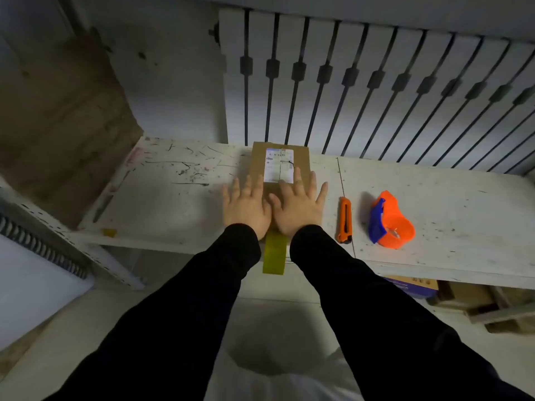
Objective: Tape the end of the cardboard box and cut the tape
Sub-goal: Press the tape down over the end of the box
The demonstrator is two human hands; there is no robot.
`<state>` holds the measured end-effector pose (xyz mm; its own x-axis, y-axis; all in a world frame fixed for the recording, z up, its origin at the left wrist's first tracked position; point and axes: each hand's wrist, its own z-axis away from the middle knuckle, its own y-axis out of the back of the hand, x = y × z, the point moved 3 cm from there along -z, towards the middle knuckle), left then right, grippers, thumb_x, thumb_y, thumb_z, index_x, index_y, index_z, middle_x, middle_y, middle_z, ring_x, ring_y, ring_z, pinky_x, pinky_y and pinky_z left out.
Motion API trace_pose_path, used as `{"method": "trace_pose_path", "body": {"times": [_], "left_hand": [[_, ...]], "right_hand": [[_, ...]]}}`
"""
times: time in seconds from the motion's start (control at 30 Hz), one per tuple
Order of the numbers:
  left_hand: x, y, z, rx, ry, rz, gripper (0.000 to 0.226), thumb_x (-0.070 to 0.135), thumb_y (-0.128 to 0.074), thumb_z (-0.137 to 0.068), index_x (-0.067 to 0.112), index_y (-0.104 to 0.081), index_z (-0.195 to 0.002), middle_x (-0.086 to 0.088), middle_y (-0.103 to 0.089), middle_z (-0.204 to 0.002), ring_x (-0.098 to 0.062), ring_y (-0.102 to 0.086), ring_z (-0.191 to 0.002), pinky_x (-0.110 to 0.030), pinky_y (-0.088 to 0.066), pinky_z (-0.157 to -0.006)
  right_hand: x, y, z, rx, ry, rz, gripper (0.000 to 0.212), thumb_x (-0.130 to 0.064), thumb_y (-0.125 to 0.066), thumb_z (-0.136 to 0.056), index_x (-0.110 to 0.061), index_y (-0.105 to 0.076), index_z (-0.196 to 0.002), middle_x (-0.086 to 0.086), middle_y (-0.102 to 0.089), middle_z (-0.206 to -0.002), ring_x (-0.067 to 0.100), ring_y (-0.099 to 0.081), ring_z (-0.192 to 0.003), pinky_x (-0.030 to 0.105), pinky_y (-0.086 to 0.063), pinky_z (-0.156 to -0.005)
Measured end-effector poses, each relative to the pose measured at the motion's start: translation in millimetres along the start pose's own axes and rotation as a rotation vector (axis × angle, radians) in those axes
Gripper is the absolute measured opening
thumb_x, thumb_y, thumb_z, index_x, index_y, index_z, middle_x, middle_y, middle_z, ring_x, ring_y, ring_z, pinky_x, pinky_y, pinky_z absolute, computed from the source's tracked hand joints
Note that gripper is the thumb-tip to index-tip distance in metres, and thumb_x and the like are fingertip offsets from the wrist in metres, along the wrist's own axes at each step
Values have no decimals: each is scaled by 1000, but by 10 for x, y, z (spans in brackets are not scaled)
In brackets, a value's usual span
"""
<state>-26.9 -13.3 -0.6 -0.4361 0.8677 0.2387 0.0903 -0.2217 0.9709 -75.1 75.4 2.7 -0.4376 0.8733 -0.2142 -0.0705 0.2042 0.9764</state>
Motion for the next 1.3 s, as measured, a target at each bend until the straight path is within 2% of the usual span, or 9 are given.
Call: {"method": "trace_pose_path", "body": {"times": [0.27, 0.5, 0.63, 0.73, 0.83, 0.93, 1.13, 1.3], "left_hand": [[-102, -282, -119, 112, -24, -32, 53, 37, -22, -96, 20, -22, -145, -4, -24, -156, -27, -11, -146, -49, 5, -117], [-129, -426, 25, 180, -48, 7, 49, 35, -23, -96, 20, -31, -142, -3, -29, -154, -27, -15, -145, -50, 1, -117], [-131, -425, 169, 173, -62, 10, 49, 37, -24, -96, 20, -31, -142, -3, -27, -155, -26, -14, -145, -49, -1, -117], [-115, -427, 280, 158, -68, 25, 51, 40, -26, -95, 20, -32, -141, -5, -27, -154, -27, -14, -145, -48, -5, -117], [-80, -412, 386, 171, -80, 23, 51, 39, -28, -95, 19, -32, -142, -6, -27, -154, -28, -15, -145, -46, -8, -118], [-51, -408, 482, 181, -89, 34, 51, 38, -29, -95, 19, -31, -142, -6, -27, -154, -27, -17, -144, -45, -12, -118], [-89, -493, 648, 214, -80, 104, 49, 36, -32, -95, 19, -34, -141, -6, -31, -152, -26, -26, -140, -40, -23, -113], [-131, -606, 716, 203, -76, 176, 47, 28, -37, -93, 16, -36, -139, -6, -36, -149, -25, -34, -135, -38, -31, -108]], "right_hand": [[82, -268, -97, 64, 33, 36, 47, -47, -21, -96, -30, -41, -135, 3, -6, -159, 34, 12, -145, 54, 16, -112], [53, -466, 40, 105, 32, -26, 45, -44, -22, -97, -29, -43, -133, 5, -15, -158, 34, 4, -145, 54, 10, -114], [96, -482, 174, 56, 36, -123, 45, -41, -24, -97, -27, -39, -137, 5, -26, -155, 33, -13, -144, 50, -4, -116], [148, -431, 283, 14, 41, -184, 43, -38, -26, -97, -24, -38, -136, 9, -46, -141, 33, -35, -133, 46, -20, -112], [196, -419, 380, 18, 37, -237, 45, -35, -30, -96, -24, -28, -140, 16, -58, -125, 35, -49, -120, 46, -33, -107], [217, -423, 470, 31, 48, -256, 51, -33, -32, -96, -24, -19, -144, 16, -62, -117, 34, -55, -111, 49, -40, -102], [274, -458, 612, 24, 81, -251, 55, -27, -34, -96, -24, -12, -146, 16, -62, -118, 32, -57, -108, 49, -43, -100], [270, -513, 701, 69, 95, -215, 53, -19, -35, -95, -21, -19, -146, 17, -51, -135, 35, -45, -125, 47, -37, -107]]}}
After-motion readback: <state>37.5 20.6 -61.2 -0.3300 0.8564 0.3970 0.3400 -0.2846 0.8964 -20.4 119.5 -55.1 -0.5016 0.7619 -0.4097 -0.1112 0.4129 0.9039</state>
